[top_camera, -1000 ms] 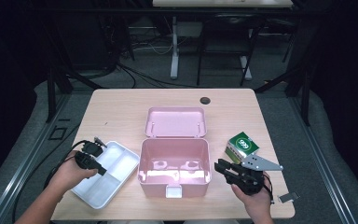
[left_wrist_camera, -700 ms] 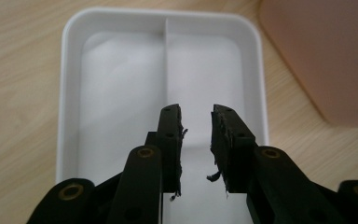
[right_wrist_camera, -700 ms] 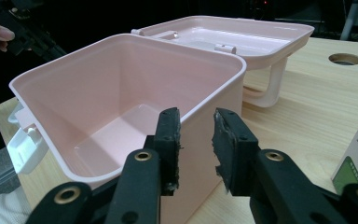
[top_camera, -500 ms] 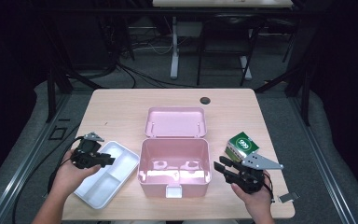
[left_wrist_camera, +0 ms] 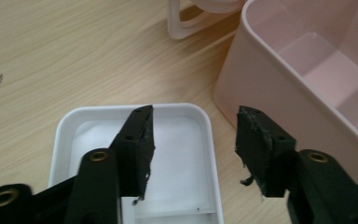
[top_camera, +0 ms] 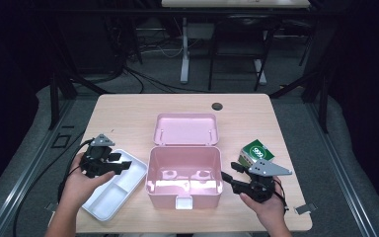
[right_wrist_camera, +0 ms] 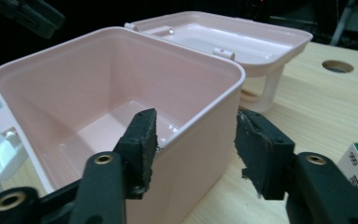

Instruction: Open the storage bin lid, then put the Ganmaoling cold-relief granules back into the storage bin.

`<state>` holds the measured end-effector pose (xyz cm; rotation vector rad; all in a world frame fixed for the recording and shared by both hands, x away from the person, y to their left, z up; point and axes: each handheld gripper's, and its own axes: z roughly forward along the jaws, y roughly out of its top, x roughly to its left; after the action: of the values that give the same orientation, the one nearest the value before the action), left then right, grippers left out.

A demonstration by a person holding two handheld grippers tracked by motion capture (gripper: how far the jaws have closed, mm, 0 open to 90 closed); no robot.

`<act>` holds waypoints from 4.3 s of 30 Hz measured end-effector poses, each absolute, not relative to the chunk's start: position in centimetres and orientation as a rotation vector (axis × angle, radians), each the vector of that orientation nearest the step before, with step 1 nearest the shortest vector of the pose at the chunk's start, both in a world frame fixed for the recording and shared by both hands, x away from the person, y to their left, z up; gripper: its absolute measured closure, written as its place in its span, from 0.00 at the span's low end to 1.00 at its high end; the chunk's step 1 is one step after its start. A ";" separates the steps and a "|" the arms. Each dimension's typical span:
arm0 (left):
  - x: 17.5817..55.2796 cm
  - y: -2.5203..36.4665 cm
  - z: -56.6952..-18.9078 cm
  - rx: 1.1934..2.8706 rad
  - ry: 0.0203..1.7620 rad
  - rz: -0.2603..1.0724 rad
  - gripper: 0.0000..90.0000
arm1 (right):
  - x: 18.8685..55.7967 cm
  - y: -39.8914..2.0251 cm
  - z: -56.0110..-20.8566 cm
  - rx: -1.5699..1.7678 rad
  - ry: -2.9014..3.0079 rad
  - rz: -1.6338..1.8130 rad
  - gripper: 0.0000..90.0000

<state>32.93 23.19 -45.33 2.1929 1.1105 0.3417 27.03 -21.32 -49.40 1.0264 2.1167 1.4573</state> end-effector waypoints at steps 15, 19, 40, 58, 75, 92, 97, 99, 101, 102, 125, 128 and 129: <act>32.7 23.5 -45.6 2.161 1.135 0.287 0.24 | 28.0 -21.7 -48.0 1.129 2.100 1.384 0.22; 32.6 23.4 -45.6 2.176 1.117 0.293 0.23 | 28.3 -21.7 -47.7 1.135 2.120 1.377 0.16; 31.9 23.6 -44.7 2.162 1.114 0.328 0.45 | 30.9 -22.1 -46.8 1.166 2.345 1.100 0.31; 31.8 23.7 -44.6 2.176 1.116 0.310 0.44 | 33.5 -21.9 -44.8 1.200 2.429 0.814 0.31; 31.6 23.9 -44.8 2.202 1.134 0.303 0.42 | 36.5 -22.3 -44.3 1.223 2.486 0.609 0.30; 31.7 24.0 -44.9 2.198 1.131 0.292 0.41 | 40.6 -23.4 -44.9 1.396 2.589 0.295 0.16; 31.8 24.0 -45.0 2.197 1.133 0.287 0.41 | 41.7 -23.7 -45.9 1.439 2.591 0.240 0.15; 31.8 24.0 -45.0 2.203 1.131 0.287 0.41 | 42.1 -23.9 -46.2 1.451 2.584 0.229 0.12; 31.8 24.0 -45.0 2.203 1.130 0.286 0.41 | 42.4 -24.0 -46.4 1.463 2.577 0.223 0.10; 31.8 24.0 -45.0 2.201 1.130 0.286 0.41 | 42.5 -24.1 -46.5 1.472 2.580 0.219 0.09; 31.9 24.0 -45.0 2.200 1.132 0.283 0.41 | 43.8 -25.4 -48.9 1.568 2.625 0.187 0.15; 31.9 24.1 -45.0 2.199 1.133 0.285 0.41 | 43.7 -25.4 -48.9 1.558 2.605 0.179 0.16; 32.0 24.1 -45.0 2.200 1.132 0.285 0.41 | 43.7 -25.4 -48.9 1.558 2.607 0.177 0.16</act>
<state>31.95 24.09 -44.98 2.1998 1.1325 0.2855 43.67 -25.39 -48.87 1.5575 2.6070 0.1771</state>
